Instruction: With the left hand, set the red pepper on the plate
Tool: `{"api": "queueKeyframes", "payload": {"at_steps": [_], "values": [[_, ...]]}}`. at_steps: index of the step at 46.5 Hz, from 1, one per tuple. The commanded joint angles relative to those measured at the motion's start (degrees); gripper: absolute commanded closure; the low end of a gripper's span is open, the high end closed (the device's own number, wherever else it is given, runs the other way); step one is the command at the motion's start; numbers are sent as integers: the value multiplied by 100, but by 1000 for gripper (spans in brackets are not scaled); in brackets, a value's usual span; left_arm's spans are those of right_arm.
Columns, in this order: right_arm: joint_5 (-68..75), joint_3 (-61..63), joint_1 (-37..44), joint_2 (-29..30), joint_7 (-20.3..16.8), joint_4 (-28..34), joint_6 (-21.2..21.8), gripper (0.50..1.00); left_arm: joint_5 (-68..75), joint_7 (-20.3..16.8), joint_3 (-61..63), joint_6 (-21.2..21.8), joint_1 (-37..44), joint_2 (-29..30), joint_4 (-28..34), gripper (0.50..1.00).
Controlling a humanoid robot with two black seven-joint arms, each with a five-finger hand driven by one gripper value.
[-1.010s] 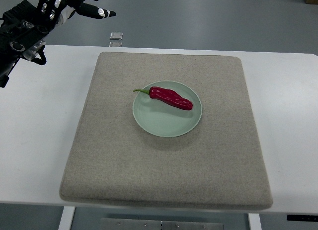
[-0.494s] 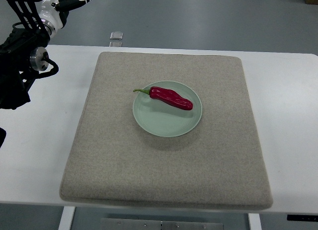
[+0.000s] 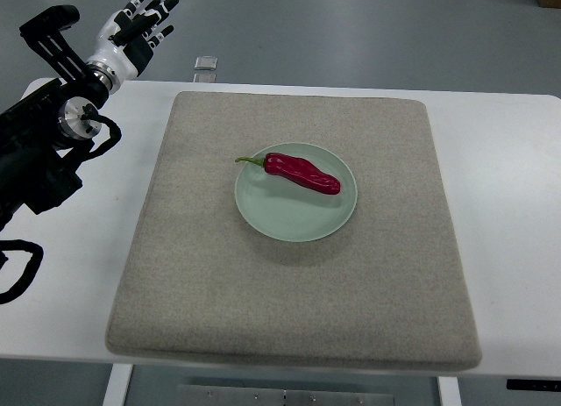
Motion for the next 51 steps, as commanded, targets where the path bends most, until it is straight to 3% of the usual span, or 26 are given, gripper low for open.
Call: {"api": "queueKeyframes", "payload": {"at_steps": [1, 9, 12, 35, 51], "values": [[-2, -1, -2, 0, -8, 0, 0, 572, -293, 86, 0, -385, 40, -10, 95, 508], [-2, -1, 6, 0, 1, 0, 0, 570, -504, 33, -175, -1422, 190, -27, 165, 508], [-2, -1, -2, 0, 1, 0, 0, 572, -539, -11, -404, -1564, 216, -27, 271, 508], [-2, -1, -2, 0, 1, 0, 0, 570, -504, -134, -580, -1511, 260, -97, 297, 508], [-2, -1, -2, 0, 1, 0, 0, 572, -522, -134, -607, -677, 242, -106, 297, 508]]}}
